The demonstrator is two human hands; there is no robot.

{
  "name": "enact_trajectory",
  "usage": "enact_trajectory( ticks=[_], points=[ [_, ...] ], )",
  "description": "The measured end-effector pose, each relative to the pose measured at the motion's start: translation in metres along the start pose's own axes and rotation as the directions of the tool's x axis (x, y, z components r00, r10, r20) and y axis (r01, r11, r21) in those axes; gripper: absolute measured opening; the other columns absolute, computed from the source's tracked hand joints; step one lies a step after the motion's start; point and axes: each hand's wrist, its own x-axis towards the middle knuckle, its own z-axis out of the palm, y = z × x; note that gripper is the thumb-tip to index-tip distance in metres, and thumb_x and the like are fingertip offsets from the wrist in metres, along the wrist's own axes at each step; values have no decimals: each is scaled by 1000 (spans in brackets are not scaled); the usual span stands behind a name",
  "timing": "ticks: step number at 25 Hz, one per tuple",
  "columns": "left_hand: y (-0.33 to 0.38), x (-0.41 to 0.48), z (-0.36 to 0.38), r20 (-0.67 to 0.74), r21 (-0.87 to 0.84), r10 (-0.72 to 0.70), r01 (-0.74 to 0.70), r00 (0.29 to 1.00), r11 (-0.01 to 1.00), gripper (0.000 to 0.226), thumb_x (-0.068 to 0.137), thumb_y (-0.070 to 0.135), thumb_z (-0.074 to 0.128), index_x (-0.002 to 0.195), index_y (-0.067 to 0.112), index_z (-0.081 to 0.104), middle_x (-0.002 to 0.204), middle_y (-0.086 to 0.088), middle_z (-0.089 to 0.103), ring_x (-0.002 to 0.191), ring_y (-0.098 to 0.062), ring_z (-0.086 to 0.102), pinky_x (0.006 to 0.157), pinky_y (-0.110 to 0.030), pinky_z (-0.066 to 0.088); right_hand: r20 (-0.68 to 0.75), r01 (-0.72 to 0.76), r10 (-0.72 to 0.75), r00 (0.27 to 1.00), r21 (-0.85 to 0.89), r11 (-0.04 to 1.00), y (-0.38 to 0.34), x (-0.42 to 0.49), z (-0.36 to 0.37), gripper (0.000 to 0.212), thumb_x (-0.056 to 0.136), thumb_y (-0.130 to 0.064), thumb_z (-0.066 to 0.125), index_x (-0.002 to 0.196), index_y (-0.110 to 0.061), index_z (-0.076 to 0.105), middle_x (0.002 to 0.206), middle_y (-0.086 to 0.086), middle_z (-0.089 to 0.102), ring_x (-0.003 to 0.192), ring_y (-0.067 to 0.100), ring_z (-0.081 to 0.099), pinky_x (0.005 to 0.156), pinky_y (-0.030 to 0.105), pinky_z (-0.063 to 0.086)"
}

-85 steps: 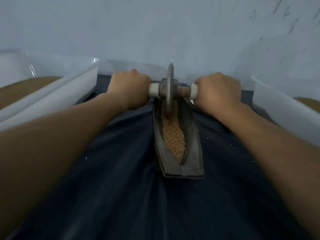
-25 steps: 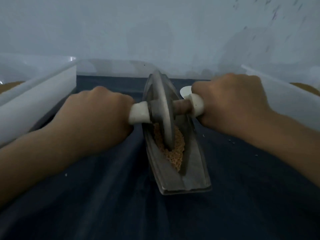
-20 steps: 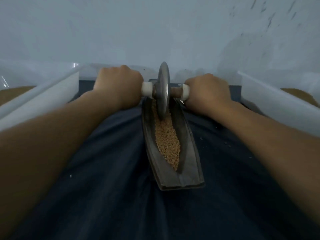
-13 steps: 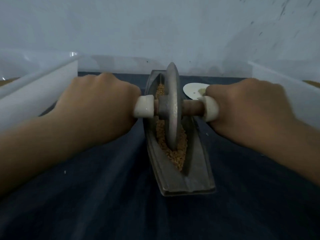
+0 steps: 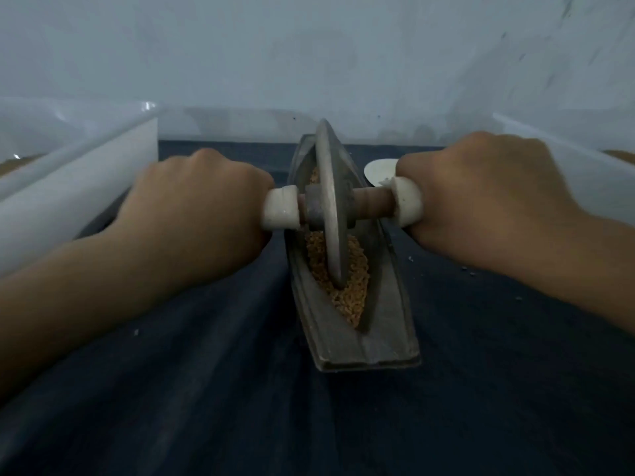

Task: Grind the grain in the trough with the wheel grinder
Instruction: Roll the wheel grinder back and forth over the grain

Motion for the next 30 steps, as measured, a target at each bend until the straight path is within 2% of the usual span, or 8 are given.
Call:
enact_trajectory(
  ticks=[3,8,11,14,17,22,28,30],
  points=[
    [-4,14,8,-13,97,-13,14,1000,995,16,74,44,59,68,31,54,55,3,37,43,-20,37,46,-26,37,80,-75,73,994,25,997,-1,10,8,24,68,-42,66,66,-33,43,51,-11,26,42,13,20,47,17,21],
    [8,63,17,190,41,-197,193,962,980,15,91,33,54,96,25,66,78,-3,50,67,-25,47,61,-35,41,278,-205,193,941,16,979,-10,62,21,15,85,-36,70,95,-24,68,77,2,49,70,25,48,59,31,32],
    [-4,31,14,143,0,-102,103,984,995,22,80,48,49,88,33,63,73,2,52,65,-27,56,60,-34,45,188,-67,64,980,14,998,-5,32,4,6,78,-34,65,80,-29,62,64,-6,48,54,16,43,49,23,24],
    [-17,8,14,236,9,-26,24,971,1000,47,64,66,31,91,38,58,76,5,57,67,-25,60,65,-40,53,38,-61,62,997,-35,998,-6,-4,-7,13,63,-39,55,65,-30,45,47,-11,27,42,4,16,49,15,10],
    [-2,29,15,57,93,-38,33,998,995,16,79,47,55,76,32,59,60,4,39,48,-19,36,48,-25,35,181,-145,148,972,-25,989,-9,18,5,17,74,-36,65,67,-31,50,55,-9,38,46,14,33,48,21,21],
    [1,58,18,298,-69,-227,258,927,964,14,88,39,59,88,25,62,74,1,48,66,-24,47,61,-35,42,280,-135,126,952,10,991,-13,72,12,12,84,-30,69,93,-23,66,77,1,47,72,27,50,62,32,35],
    [-18,16,20,101,63,21,-27,995,998,18,69,59,40,75,42,39,60,6,46,49,-24,49,54,-38,51,87,-61,58,995,24,998,-4,-2,-1,27,61,-46,60,61,-32,37,47,-14,26,41,4,17,48,14,12],
    [-8,35,19,30,161,8,-13,1000,987,14,74,47,58,70,35,51,56,3,42,45,-22,42,47,-28,40,157,-123,118,981,23,992,-5,16,14,24,69,-42,63,66,-31,42,54,-12,37,45,13,33,47,19,20]
  ],
)
